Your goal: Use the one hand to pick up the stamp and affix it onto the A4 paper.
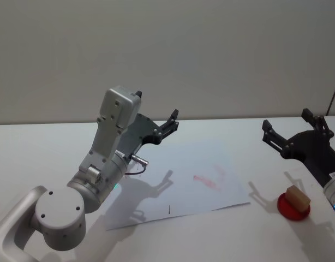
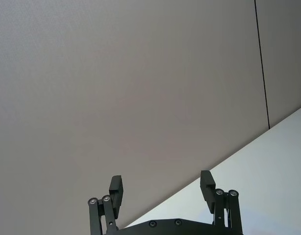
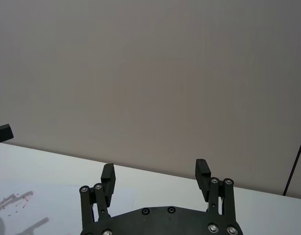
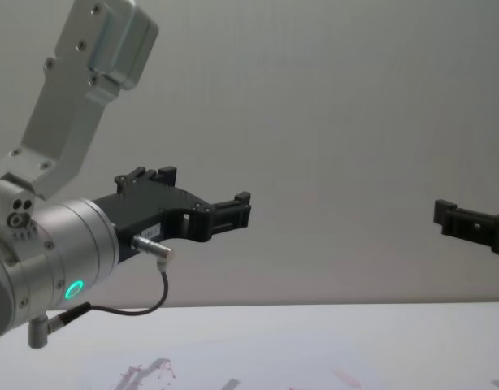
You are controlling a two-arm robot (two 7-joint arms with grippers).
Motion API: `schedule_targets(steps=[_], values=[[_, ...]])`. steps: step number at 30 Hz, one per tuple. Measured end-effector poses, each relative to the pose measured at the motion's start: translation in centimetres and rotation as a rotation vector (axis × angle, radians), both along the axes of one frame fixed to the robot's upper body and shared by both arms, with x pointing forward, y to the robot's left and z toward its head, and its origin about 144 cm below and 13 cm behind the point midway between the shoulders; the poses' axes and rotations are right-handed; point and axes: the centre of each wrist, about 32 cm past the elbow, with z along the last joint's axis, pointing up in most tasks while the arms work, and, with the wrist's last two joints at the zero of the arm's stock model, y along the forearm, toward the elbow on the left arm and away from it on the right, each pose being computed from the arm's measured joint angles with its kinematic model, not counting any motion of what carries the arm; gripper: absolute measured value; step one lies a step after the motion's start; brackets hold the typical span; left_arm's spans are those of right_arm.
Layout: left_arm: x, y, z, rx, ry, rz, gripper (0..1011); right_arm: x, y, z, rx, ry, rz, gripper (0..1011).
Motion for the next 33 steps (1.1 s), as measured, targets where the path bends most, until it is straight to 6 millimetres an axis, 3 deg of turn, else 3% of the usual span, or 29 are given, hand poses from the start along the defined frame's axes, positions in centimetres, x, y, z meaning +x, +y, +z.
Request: schedule_targets(steps=[15, 33], values=[[0.0, 0.0, 0.0, 0.0, 0.0, 0.0, 1001, -0.4, -0.2, 0.0, -0.005, 0.009, -0.001, 1001], [0.0, 0.0, 0.0, 0.0, 0.0, 0.0, 1001, -4.6, -2.5, -0.2, -0.057, 0.18, -0.07, 1001]])
